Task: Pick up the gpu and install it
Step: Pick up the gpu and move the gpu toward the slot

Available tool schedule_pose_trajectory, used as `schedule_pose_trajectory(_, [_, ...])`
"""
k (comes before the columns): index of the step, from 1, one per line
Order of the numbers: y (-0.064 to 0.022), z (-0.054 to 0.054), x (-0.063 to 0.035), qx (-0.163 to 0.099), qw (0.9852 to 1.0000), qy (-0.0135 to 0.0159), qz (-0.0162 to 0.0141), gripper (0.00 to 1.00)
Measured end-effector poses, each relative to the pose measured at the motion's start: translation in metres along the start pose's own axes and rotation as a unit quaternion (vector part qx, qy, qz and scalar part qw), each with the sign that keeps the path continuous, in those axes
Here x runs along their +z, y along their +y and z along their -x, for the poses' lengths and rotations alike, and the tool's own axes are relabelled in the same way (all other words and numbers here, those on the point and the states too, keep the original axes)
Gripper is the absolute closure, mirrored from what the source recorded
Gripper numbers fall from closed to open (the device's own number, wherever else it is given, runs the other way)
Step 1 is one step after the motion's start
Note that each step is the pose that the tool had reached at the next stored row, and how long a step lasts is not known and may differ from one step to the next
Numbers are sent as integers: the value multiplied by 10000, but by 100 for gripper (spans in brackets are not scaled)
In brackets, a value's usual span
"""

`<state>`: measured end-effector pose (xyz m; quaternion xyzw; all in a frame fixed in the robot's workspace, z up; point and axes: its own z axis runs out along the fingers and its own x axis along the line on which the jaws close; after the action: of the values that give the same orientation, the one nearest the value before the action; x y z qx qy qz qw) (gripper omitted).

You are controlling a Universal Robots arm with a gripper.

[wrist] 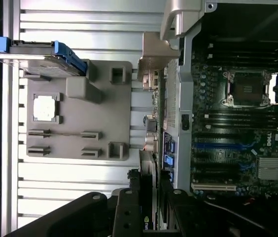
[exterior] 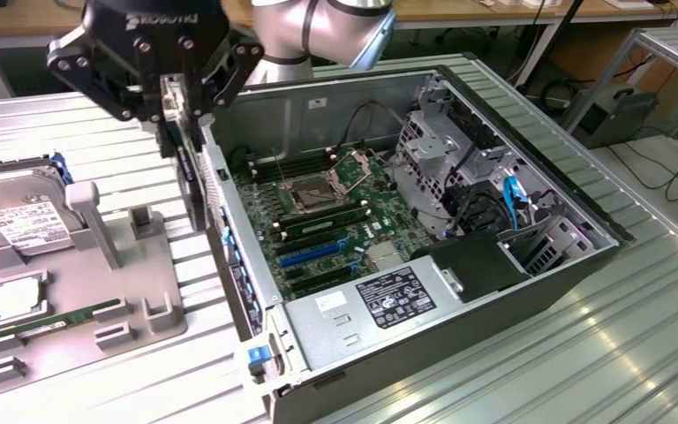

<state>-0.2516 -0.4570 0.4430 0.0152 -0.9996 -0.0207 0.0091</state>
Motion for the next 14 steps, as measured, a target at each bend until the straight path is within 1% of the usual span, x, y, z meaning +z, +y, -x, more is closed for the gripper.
schedule_pose_trajectory(2, [-15, 88, -76, 1, 10000, 30, 1, 74])
schedule_pose_trajectory(3, [-22, 162, -103, 2, 10000, 50, 2, 74])
schedule_pose_trajectory(4, [-26, 223, -112, 3, 10000, 60, 2, 74])
schedule_pose_trajectory(11, [-38, 538, -116, 3, 10000, 67, 4, 74])
schedule_pose_trajectory(14, [-43, 685, -101, 2, 10000, 70, 4, 74])
